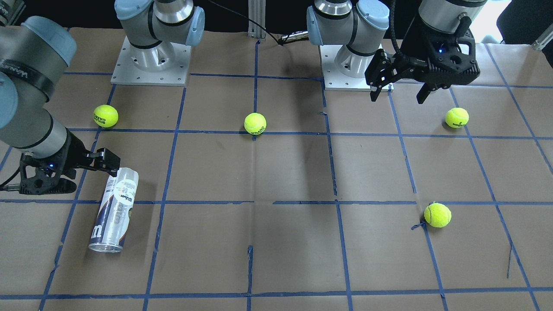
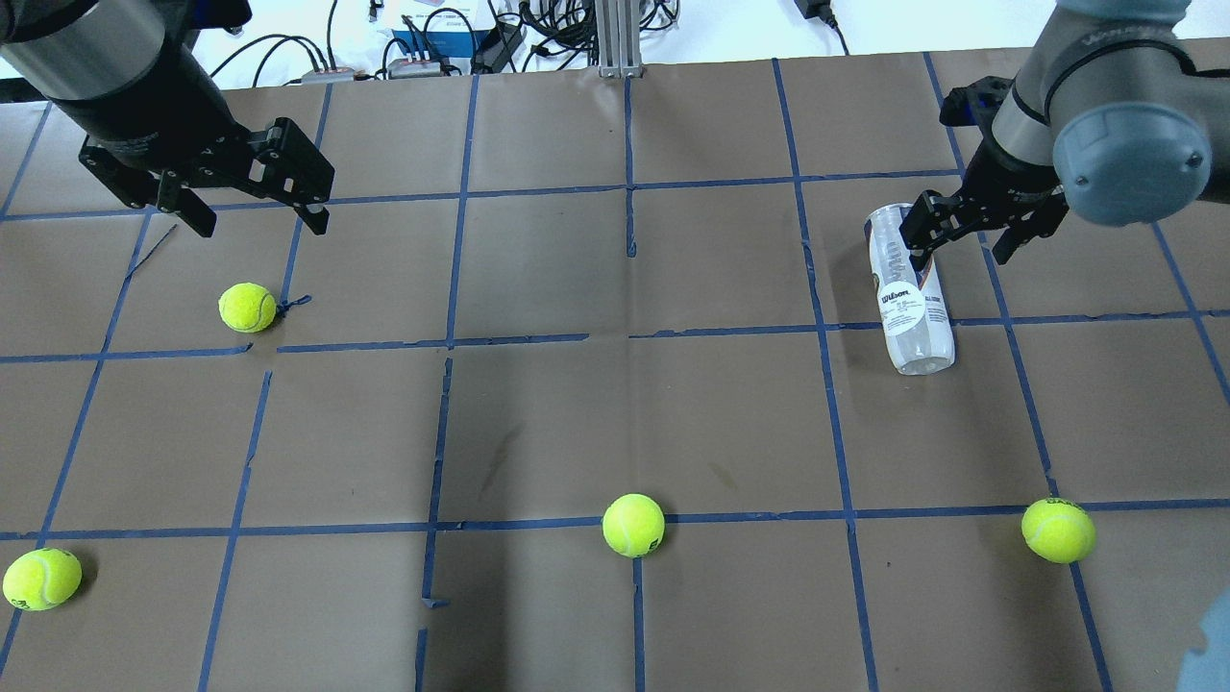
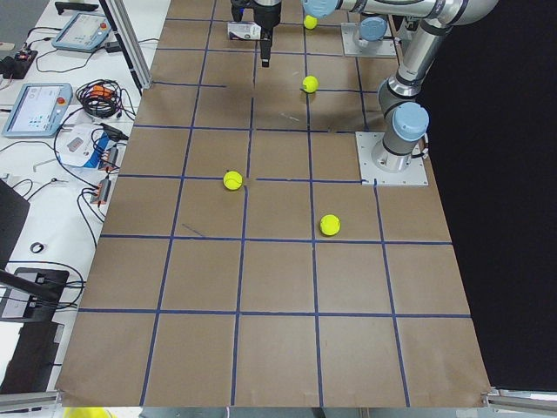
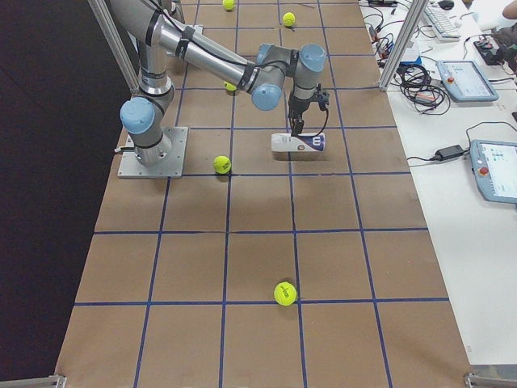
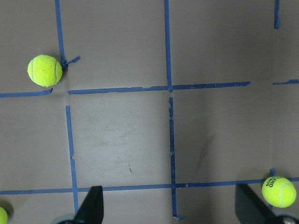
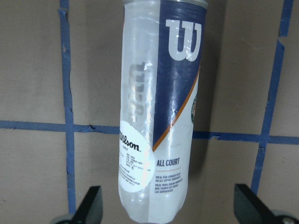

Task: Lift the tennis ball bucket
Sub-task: 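Close the right gripper around the can's end farthest from the robot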

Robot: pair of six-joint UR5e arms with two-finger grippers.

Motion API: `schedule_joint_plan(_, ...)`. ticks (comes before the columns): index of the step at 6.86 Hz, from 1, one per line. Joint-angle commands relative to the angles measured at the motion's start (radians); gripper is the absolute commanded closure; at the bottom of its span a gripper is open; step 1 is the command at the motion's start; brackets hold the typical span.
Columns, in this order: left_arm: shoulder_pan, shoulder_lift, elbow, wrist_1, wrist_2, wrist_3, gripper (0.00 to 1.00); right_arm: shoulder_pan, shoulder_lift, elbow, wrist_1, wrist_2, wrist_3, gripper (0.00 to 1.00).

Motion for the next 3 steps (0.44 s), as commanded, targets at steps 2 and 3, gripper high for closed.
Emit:
schedule_joint_plan(2, 0.003, 0.0, 0.0, 0.0, 0.0, 0.0, 0.0, -0.01, 0.098, 0.003, -0.068, 0.002, 0.025, 0.0)
schedule_joint_plan(3, 0.004, 0.0, -0.001, 0.0, 0.0, 0.0, 0.0, -0.01, 0.112, 0.002, -0.084, 0.005, 0.05, 0.0)
